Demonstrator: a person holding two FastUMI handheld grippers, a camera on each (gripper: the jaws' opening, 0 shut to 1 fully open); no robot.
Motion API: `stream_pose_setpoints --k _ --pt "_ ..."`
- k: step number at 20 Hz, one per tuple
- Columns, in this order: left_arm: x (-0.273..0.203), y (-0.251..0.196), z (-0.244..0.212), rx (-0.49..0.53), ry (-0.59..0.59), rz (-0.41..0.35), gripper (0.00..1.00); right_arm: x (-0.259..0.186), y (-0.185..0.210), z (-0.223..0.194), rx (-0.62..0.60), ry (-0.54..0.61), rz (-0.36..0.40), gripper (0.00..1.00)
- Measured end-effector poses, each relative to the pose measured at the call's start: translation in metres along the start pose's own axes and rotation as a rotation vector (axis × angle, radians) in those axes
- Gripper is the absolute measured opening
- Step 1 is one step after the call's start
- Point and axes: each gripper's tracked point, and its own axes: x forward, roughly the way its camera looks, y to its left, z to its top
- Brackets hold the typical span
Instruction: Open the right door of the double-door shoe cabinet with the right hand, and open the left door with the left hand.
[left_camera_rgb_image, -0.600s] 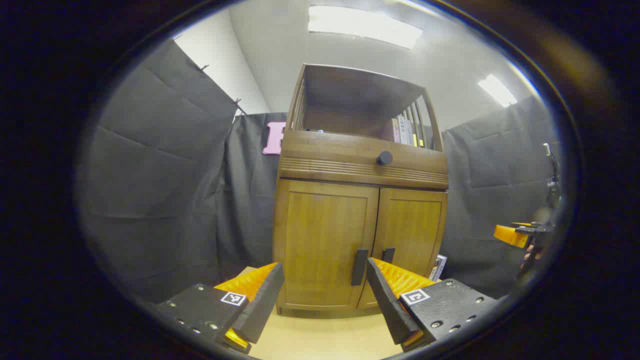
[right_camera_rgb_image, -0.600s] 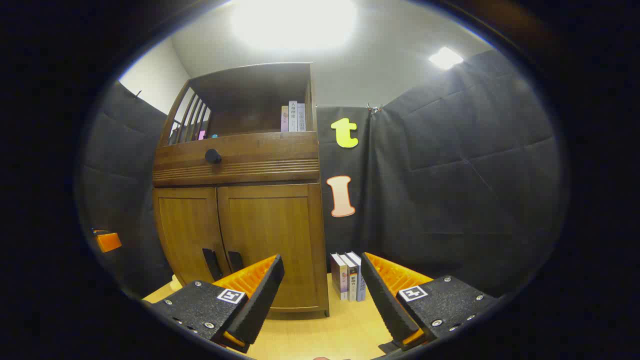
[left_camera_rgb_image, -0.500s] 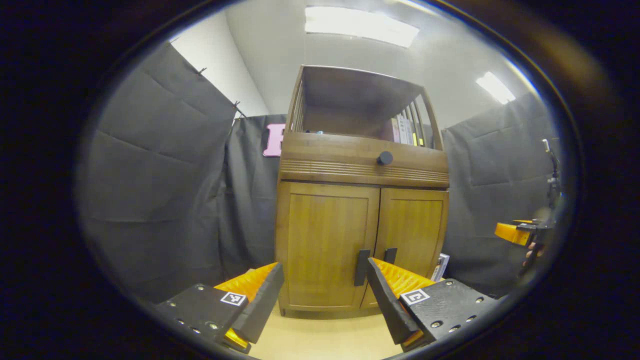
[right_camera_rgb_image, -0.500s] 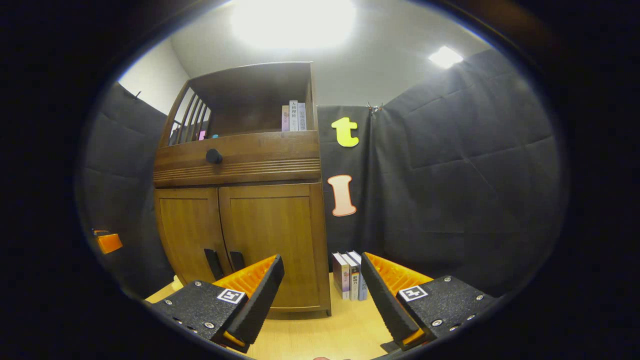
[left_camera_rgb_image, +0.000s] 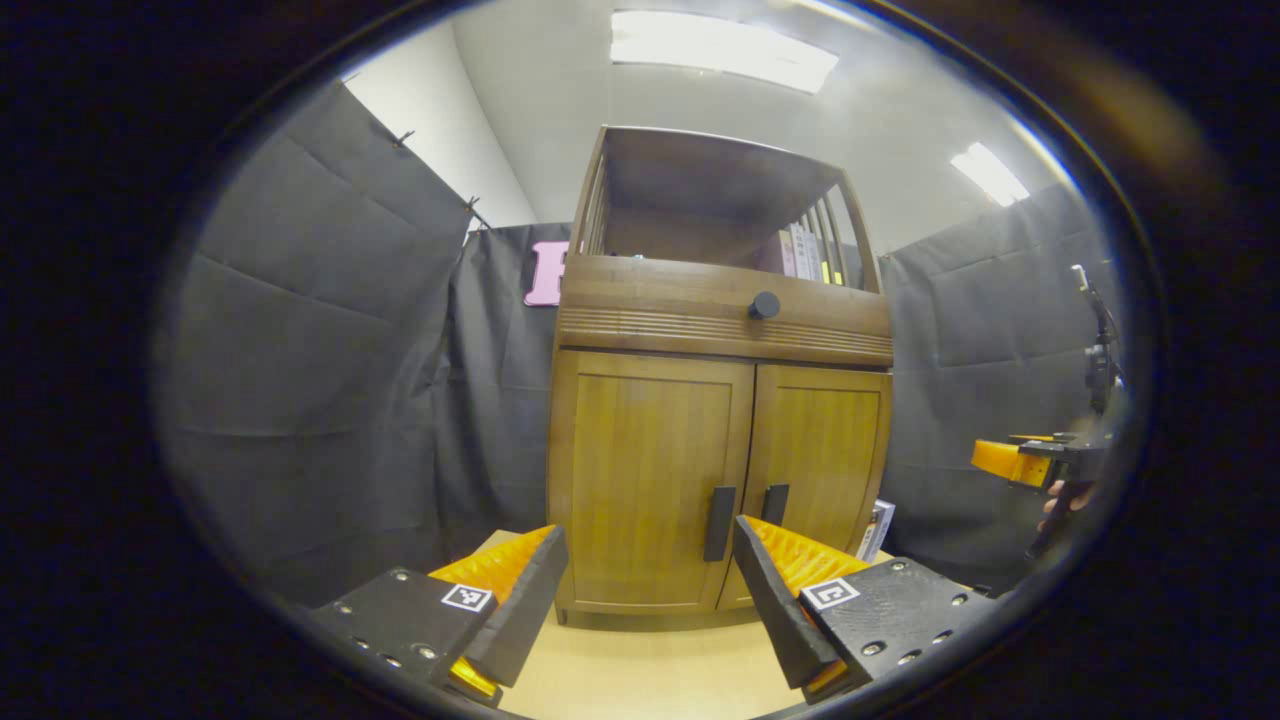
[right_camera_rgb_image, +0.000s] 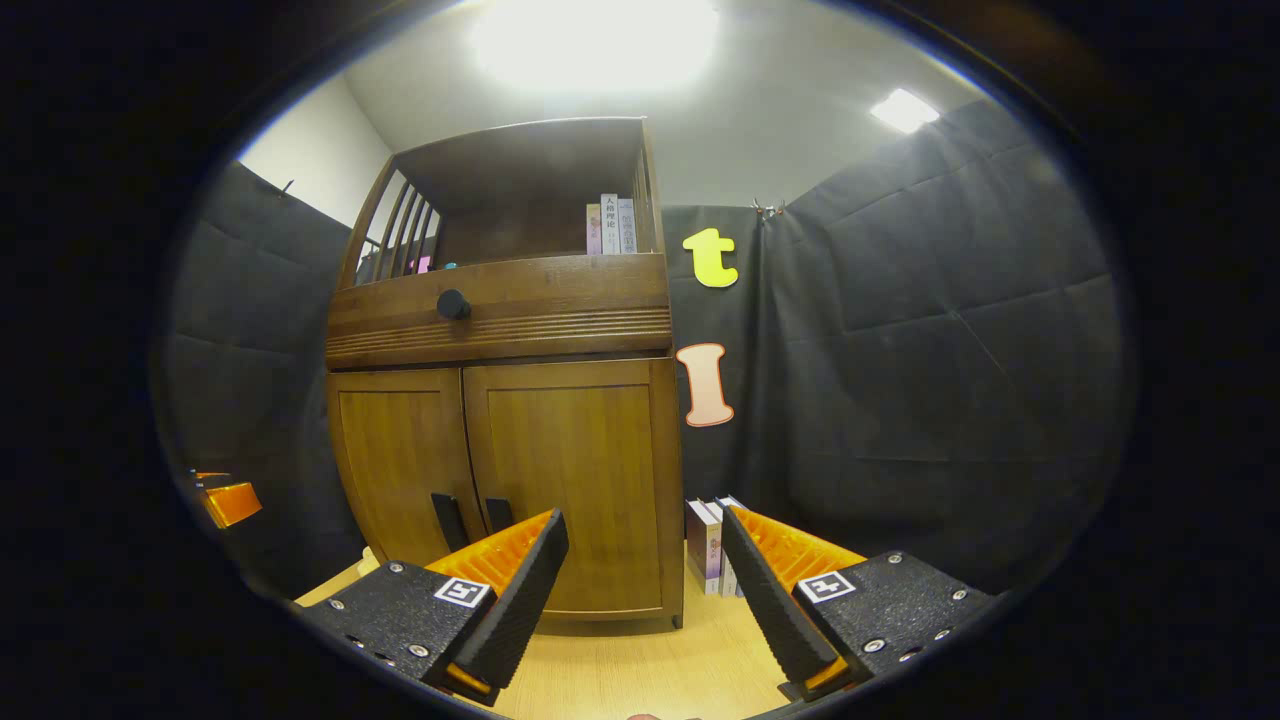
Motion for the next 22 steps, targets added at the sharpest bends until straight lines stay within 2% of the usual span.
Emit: stream_pose_setpoints --k 4,13,17,18,20,22 --pt "-0.006 0.009 -0.005 0.0 0.017 0.029 1.0 0.004 0.013 -0.006 -0.005 0.015 0.033 0.96" --pt "-0.013 0.015 -0.013 0.0 0.059 0.097 1.0 0.033 0.062 0.0 -0.011 0.024 0.139 0.95" --pt "-0.016 0.017 -0.016 -0.031 0.075 0.123 1.0 0.064 0.092 -0.014 0.017 0.059 0.192 0.96" --pt "-0.017 0.018 -0.018 -0.036 0.083 0.132 0.96 0.072 0.098 -0.018 0.018 0.069 0.2 0.96" --pt "-0.018 0.019 -0.019 -0.045 0.095 0.151 1.0 0.088 0.108 -0.027 0.012 0.077 0.211 0.96" --pt "-0.018 0.018 -0.02 -0.069 0.103 0.157 1.0 0.107 0.119 -0.034 0.011 0.085 0.209 0.96"
